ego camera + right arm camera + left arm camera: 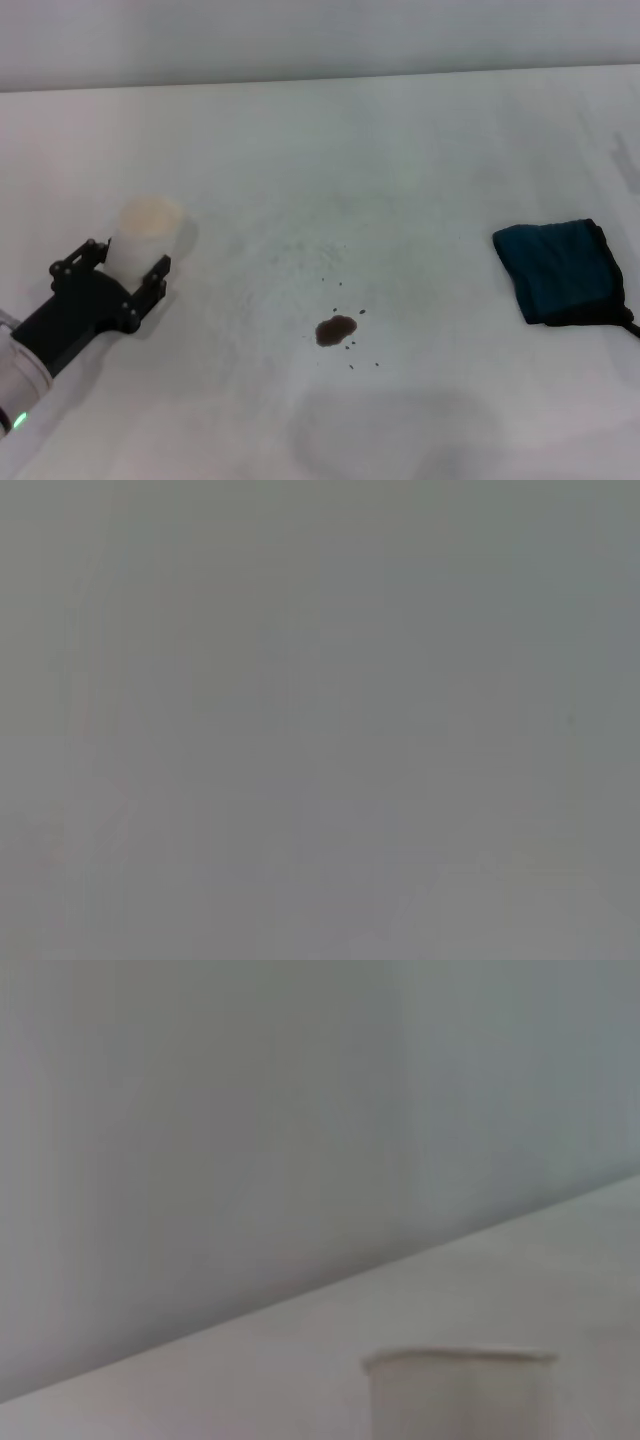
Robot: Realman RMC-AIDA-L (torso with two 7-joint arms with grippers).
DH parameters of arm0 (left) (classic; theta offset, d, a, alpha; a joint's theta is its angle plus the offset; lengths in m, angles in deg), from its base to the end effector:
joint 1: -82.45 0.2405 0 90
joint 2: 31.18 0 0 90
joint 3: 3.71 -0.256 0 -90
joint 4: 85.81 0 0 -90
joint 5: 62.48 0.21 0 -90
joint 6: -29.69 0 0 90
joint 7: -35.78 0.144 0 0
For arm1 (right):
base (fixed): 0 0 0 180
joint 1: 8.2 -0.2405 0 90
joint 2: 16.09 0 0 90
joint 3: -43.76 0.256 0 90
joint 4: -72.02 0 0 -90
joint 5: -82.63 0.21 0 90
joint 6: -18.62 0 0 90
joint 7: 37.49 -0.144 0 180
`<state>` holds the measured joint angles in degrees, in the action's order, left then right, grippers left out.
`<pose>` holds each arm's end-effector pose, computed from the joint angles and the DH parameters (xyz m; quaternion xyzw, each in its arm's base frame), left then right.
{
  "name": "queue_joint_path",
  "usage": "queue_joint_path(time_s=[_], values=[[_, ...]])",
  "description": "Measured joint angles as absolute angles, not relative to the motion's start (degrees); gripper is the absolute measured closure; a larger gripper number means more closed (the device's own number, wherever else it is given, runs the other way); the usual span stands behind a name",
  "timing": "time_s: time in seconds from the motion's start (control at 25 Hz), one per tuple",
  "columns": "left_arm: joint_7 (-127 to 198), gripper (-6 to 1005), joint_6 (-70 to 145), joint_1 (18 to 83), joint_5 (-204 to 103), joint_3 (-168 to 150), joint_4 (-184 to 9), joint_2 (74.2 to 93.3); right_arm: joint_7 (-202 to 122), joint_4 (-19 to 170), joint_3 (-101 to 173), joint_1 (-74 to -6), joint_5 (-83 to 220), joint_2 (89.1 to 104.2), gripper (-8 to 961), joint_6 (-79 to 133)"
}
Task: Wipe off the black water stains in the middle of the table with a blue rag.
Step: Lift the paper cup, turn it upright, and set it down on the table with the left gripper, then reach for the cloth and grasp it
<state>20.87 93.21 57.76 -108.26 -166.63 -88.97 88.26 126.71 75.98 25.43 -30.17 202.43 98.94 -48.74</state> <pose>-0.3329 0.2841 -0.0811 -0.8702 -0.1769 -0.2007 0.4137 0.4001 0.3080 0.0617 -0.6470 0.2487 0.2341 0.6817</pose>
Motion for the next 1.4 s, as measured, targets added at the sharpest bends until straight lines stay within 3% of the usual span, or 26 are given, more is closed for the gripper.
queue_joint_path(time_s=[0.44,0.84,1.08,1.4], values=[[29.2,387,93.1,62.6,-110.8,-166.6,-92.3,88.26,126.4,76.7,25.7,-30.1,202.5,98.94,144,-47.2],[29.2,336,93.0,62.6,-112.7,-166.6,-92.8,88.21,126.3,76.7,25.4,-30.1,202.4,99.03,145,-47.2],[29.2,165,93.1,62.9,-112.5,-166.6,-93.6,88.12,126.4,76.7,25.3,-30.0,202.4,99.05,145,-47.5],[29.2,119,96.4,67.8,-112.8,-166.6,-95.1,88.15,126.8,77.1,25.3,-30.2,202.4,98.91,144,-47.3]])
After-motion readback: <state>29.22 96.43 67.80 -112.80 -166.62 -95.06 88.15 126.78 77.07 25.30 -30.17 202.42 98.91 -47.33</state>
